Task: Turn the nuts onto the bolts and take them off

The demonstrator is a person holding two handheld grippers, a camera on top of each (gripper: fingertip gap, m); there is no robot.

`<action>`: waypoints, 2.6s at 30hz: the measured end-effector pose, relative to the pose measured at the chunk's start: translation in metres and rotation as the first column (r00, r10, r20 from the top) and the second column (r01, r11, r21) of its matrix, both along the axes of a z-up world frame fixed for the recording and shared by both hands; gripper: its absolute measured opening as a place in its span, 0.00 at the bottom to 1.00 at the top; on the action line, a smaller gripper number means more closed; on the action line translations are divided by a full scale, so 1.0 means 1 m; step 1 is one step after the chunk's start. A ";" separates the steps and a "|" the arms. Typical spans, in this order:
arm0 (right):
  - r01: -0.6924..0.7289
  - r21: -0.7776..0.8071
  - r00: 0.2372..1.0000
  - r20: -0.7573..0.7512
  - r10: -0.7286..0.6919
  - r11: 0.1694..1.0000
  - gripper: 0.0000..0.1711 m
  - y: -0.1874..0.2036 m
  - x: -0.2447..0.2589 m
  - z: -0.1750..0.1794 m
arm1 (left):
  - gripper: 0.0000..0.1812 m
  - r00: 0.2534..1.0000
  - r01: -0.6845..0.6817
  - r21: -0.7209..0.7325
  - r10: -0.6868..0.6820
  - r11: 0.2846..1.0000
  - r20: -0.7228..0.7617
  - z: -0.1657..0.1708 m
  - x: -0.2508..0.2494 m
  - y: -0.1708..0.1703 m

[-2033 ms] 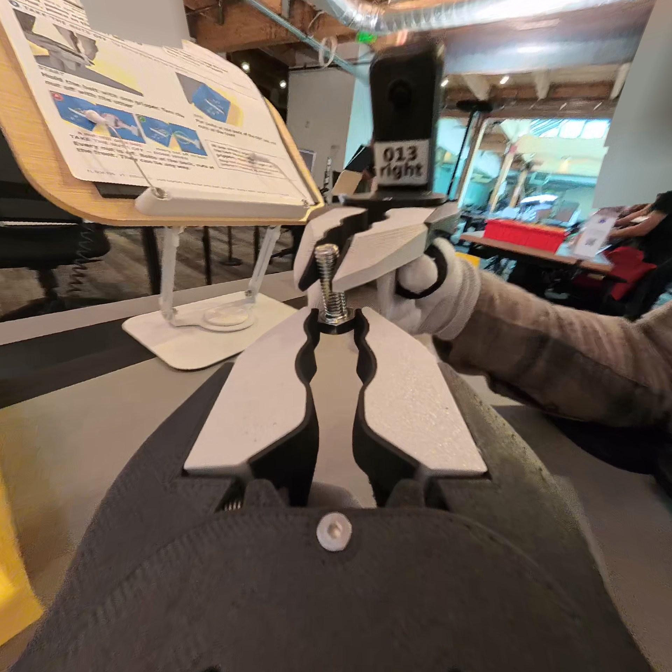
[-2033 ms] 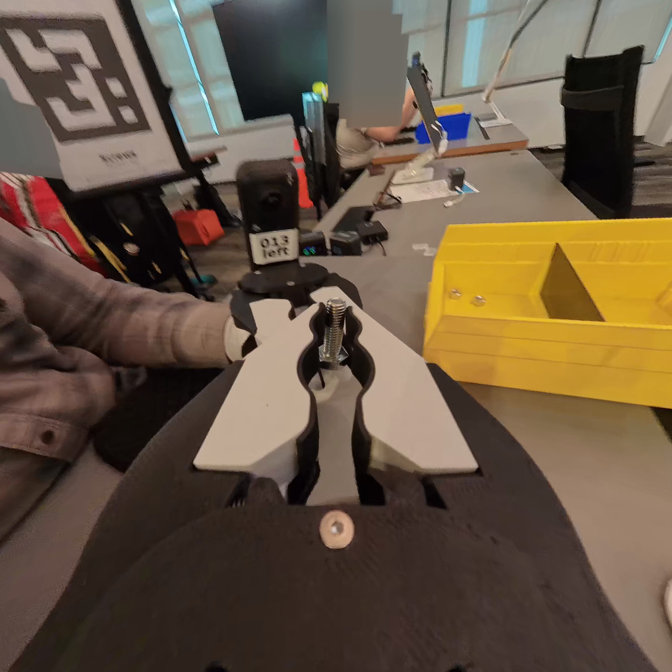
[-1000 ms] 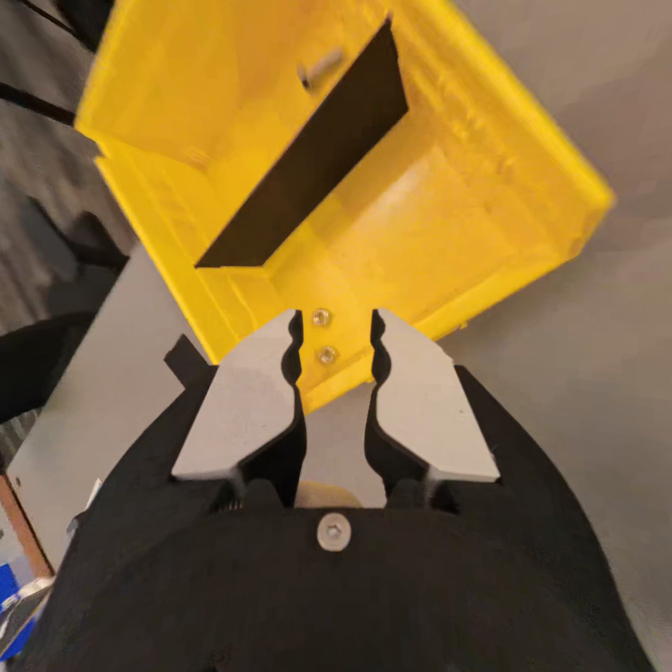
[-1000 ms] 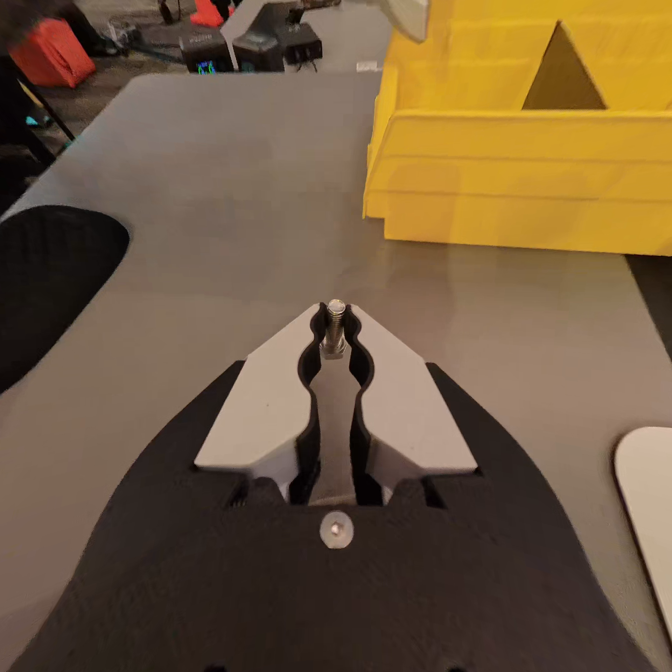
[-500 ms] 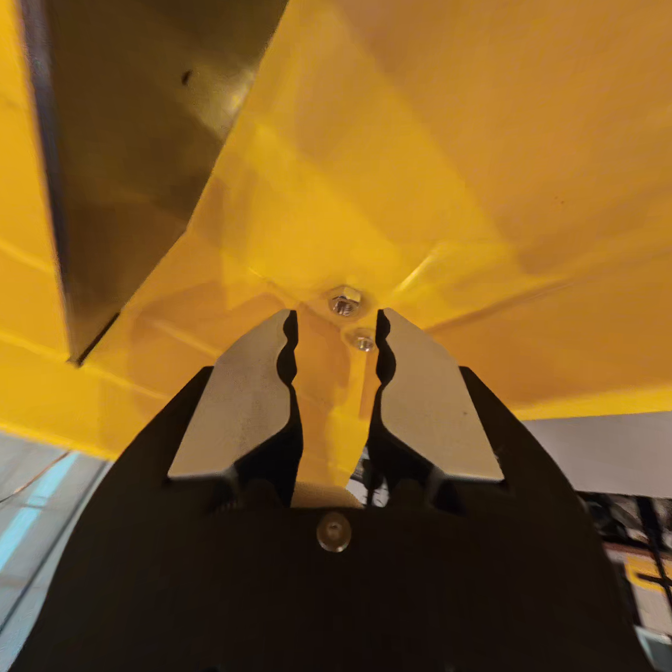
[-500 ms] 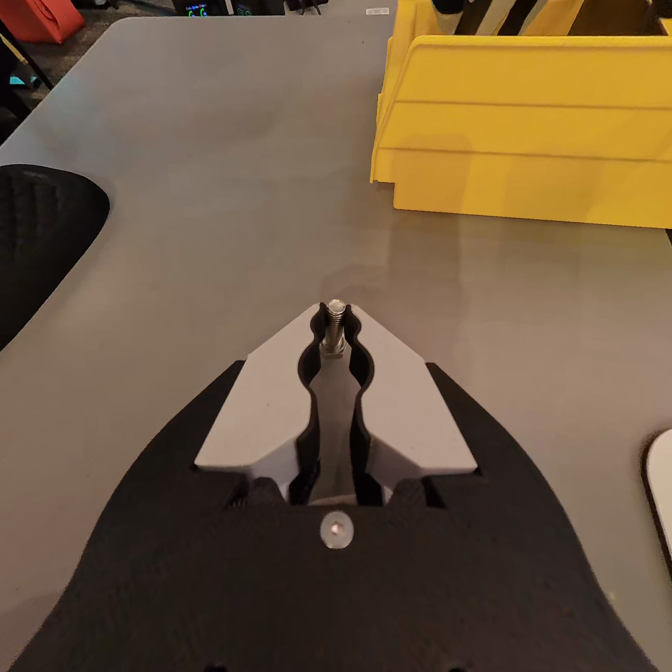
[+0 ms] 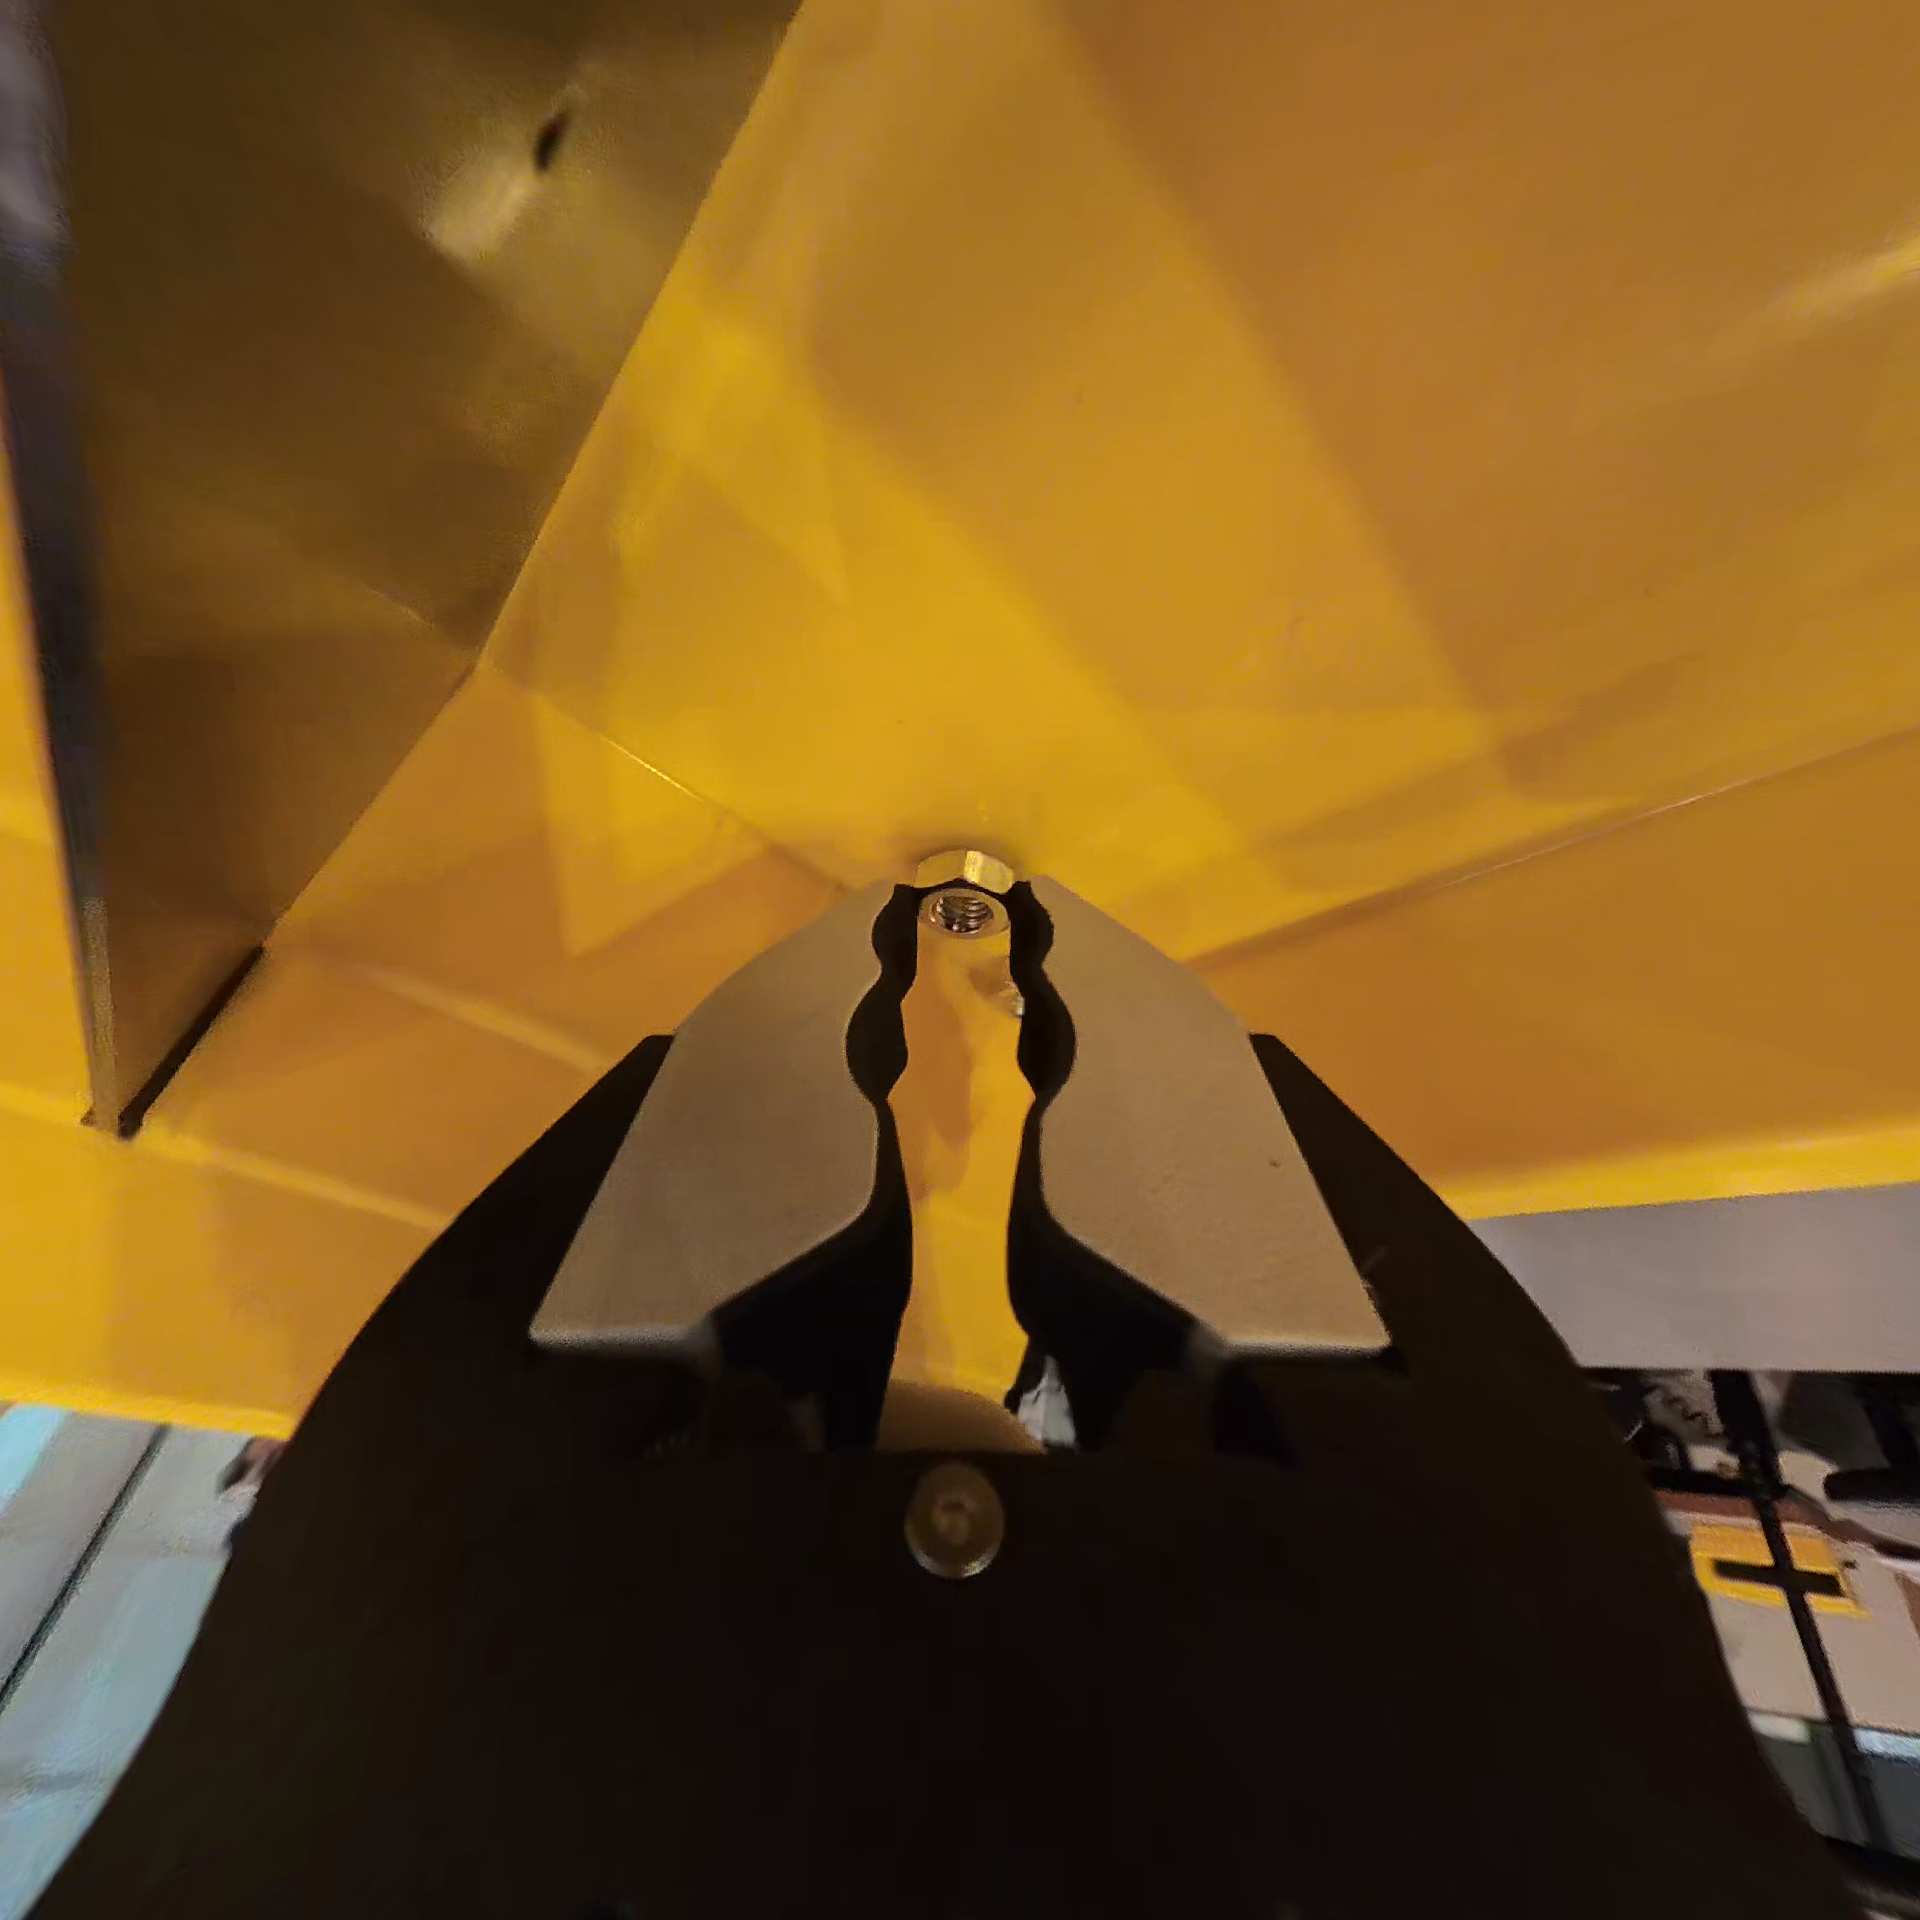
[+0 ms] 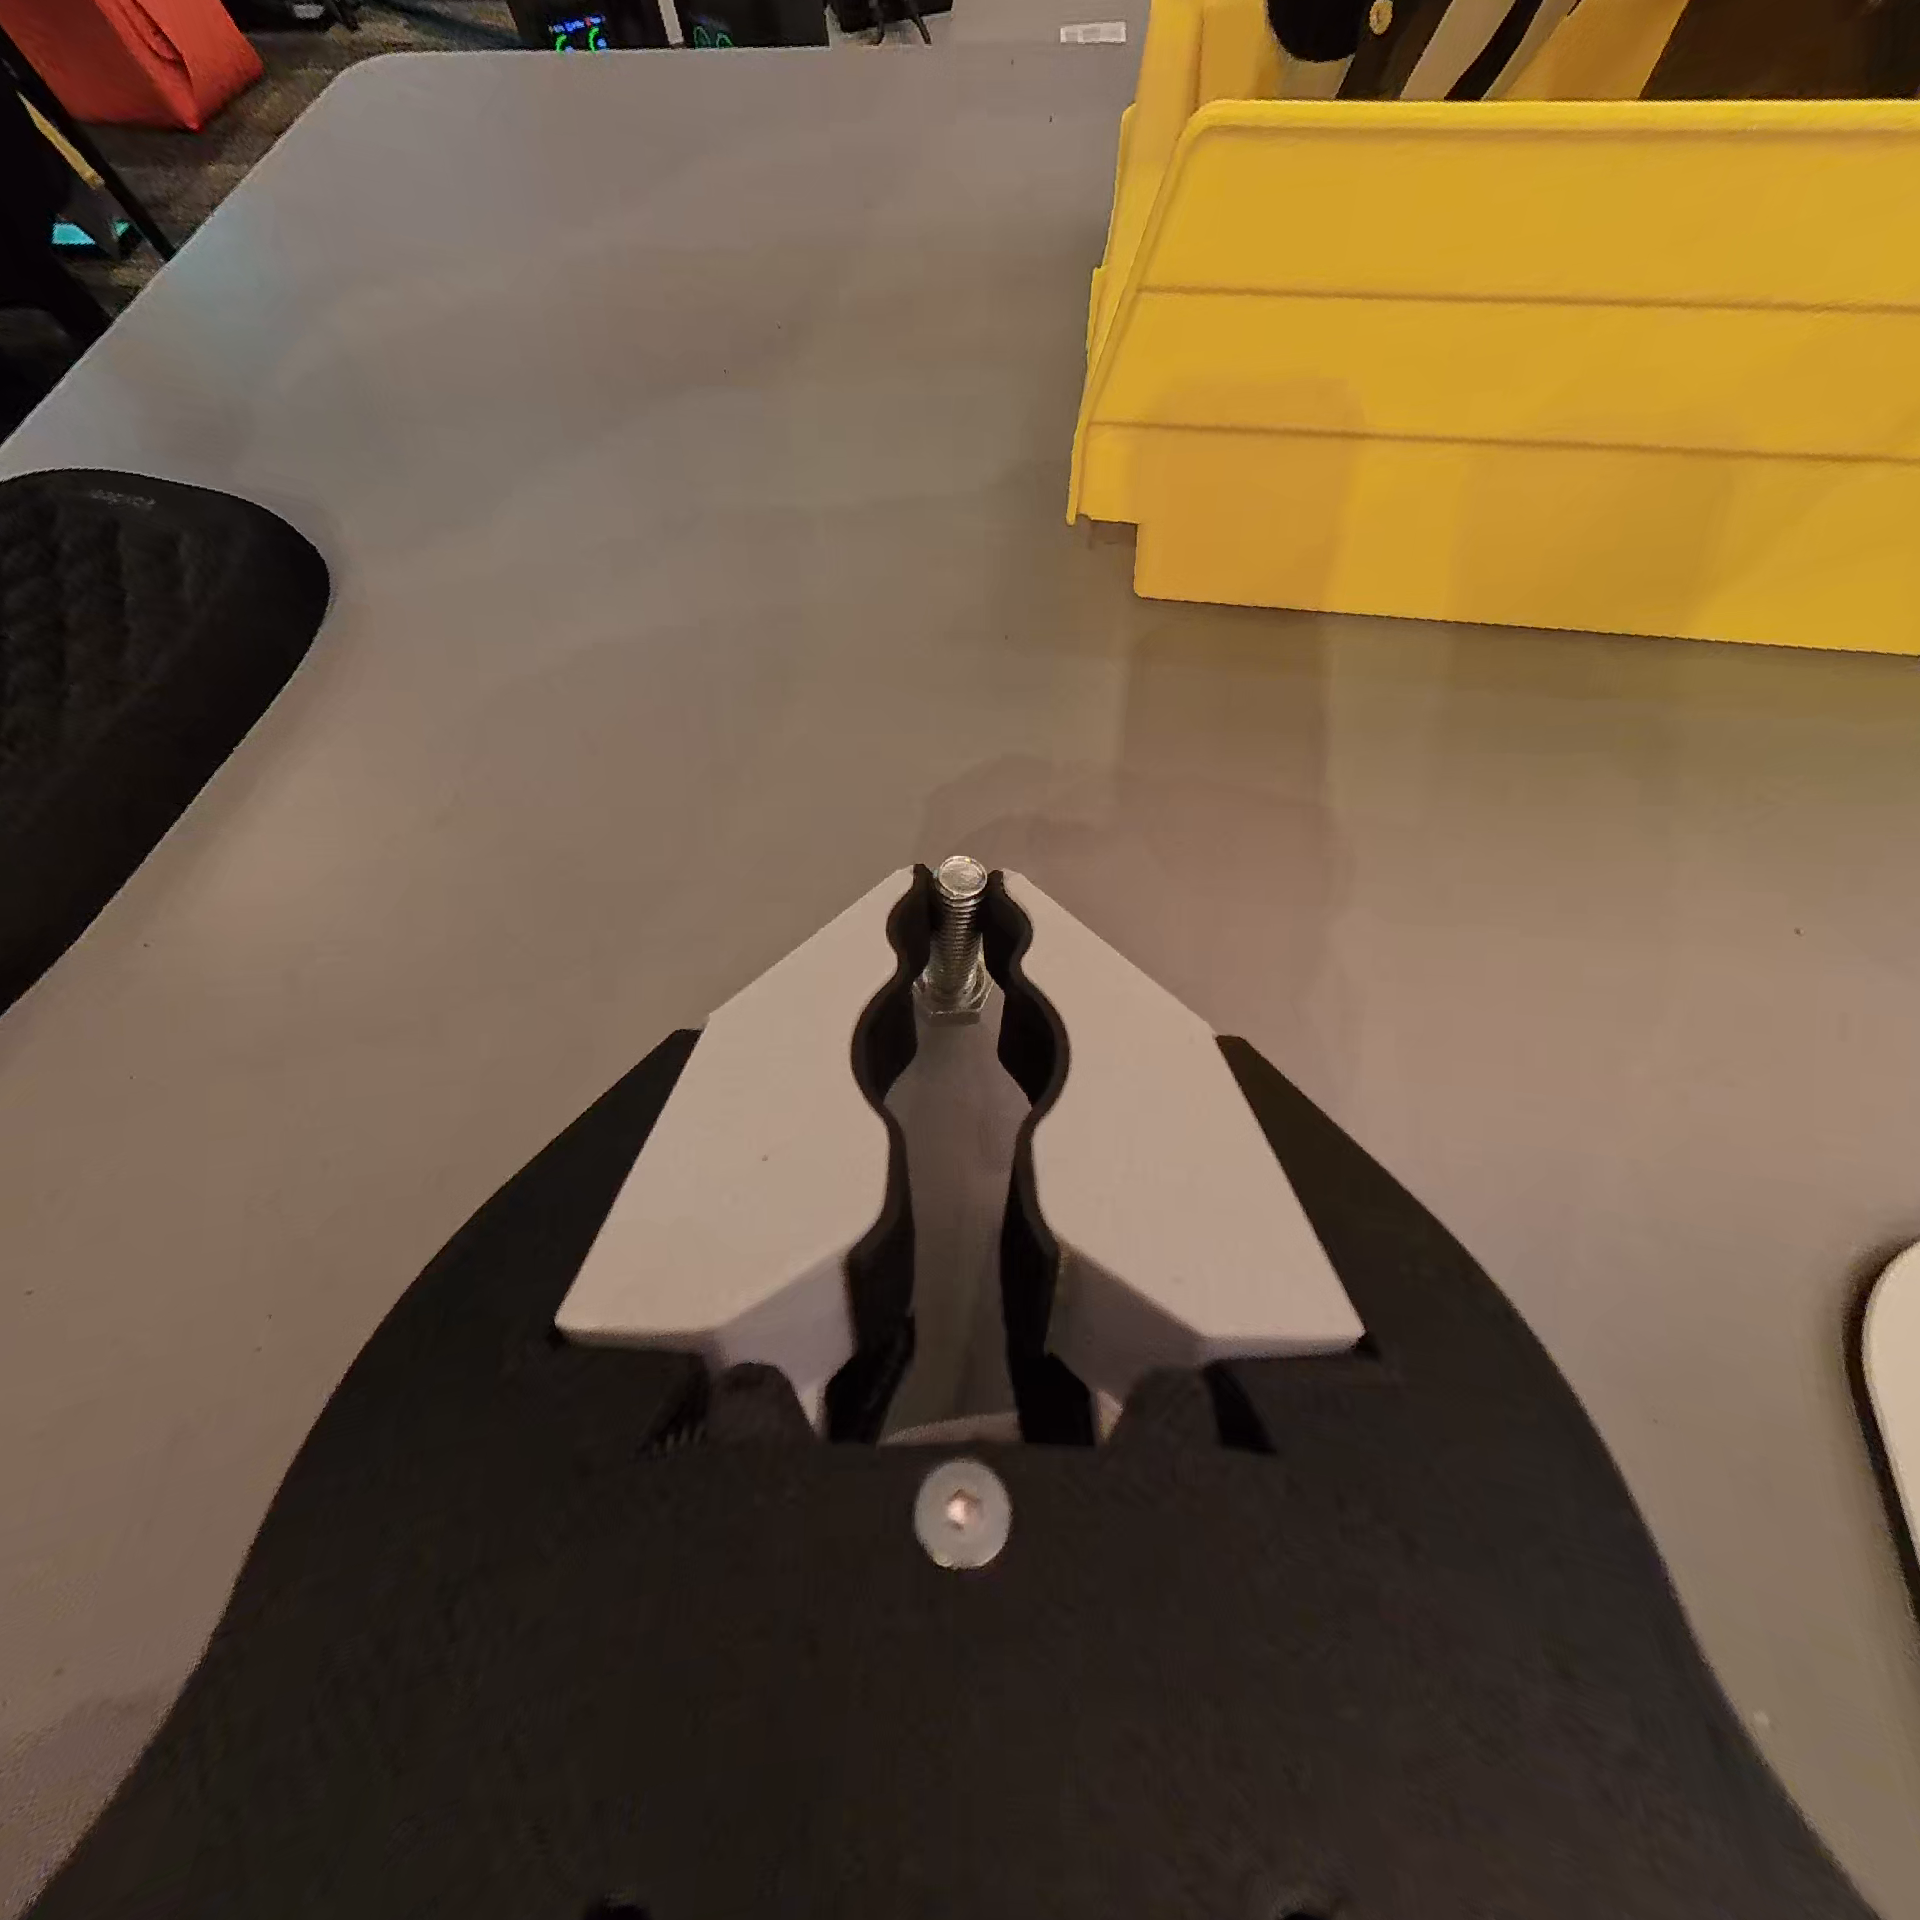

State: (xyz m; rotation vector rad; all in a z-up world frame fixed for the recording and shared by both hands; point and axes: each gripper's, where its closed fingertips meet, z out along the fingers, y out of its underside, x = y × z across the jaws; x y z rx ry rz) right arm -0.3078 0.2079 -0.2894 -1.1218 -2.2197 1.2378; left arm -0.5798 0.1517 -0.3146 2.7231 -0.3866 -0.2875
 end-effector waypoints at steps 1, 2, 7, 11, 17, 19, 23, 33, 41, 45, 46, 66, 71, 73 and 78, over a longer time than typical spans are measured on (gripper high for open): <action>-0.005 0.001 1.000 0.003 0.005 1.000 0.04 0.000 0.001 0.000 | 0.10 1.000 -0.009 0.025 0.008 1.000 0.018 0.003 0.003 0.001; -0.009 0.005 1.000 0.005 0.009 1.000 0.04 -0.001 0.001 -0.001 | 0.10 1.000 -0.007 0.048 0.006 0.999 0.018 0.007 0.004 0.002; -0.050 0.108 0.998 0.031 0.047 0.993 0.05 -0.002 0.007 -0.013 | 0.10 0.999 0.001 0.221 -0.009 0.975 0.035 0.041 0.018 0.007; -0.069 0.122 0.997 0.024 0.067 0.990 0.05 0.000 0.011 -0.014 | 0.10 0.999 0.021 0.347 -0.034 0.938 0.031 0.068 0.037 0.003; -0.088 0.154 0.996 0.040 0.083 0.984 0.11 0.007 0.019 -0.018 | 0.10 0.997 0.037 0.509 -0.068 0.860 0.043 0.099 0.069 -0.005; -0.093 0.115 0.996 0.018 0.091 0.989 0.13 0.004 0.019 -0.009 | 0.10 0.995 0.046 0.564 -0.088 0.824 0.048 0.109 0.081 -0.004; -0.049 0.073 0.998 -0.028 0.051 0.996 0.20 0.011 0.016 0.012 | 0.10 0.991 0.074 0.724 -0.129 0.686 0.020 0.137 0.107 0.008; 0.070 -0.519 0.928 -0.278 -0.246 0.852 0.18 0.013 -0.001 0.166 | 0.10 0.850 0.513 0.857 -0.170 0.046 -0.499 0.218 0.216 0.044; -0.156 -0.800 0.954 -0.275 -0.123 0.579 0.19 -0.012 0.014 0.202 | 0.10 0.642 0.725 0.638 -0.082 -0.261 -0.763 0.241 0.276 0.053; -0.202 -0.822 0.942 -0.311 -0.123 0.532 0.19 -0.017 0.017 0.212 | 0.10 0.619 0.734 0.593 -0.032 -0.331 -0.785 0.242 0.293 0.055; -0.209 -0.830 0.935 -0.324 -0.141 0.518 0.17 -0.016 0.018 0.215 | 0.10 0.605 0.744 0.571 -0.014 -0.348 -0.796 0.242 0.296 0.055; -0.342 -0.626 0.934 -0.307 0.182 0.701 0.09 -0.044 0.057 0.197 | 0.22 0.462 0.768 0.532 -0.267 -0.358 -0.846 0.231 0.327 0.027; -0.375 -0.615 0.927 -0.242 0.286 0.694 0.10 -0.056 0.069 0.187 | 0.09 0.326 0.829 0.450 -0.369 -0.332 -0.871 0.214 0.344 0.024; -0.393 -0.623 0.919 -0.241 0.312 0.676 0.10 -0.057 0.073 0.186 | 0.09 0.334 0.820 0.464 -0.378 -0.334 -0.863 0.213 0.348 0.025; -0.385 -0.645 0.922 -0.292 0.253 0.660 0.10 -0.053 0.068 0.199 | 0.05 0.367 0.830 0.435 -0.246 -0.348 -0.897 0.227 0.343 0.028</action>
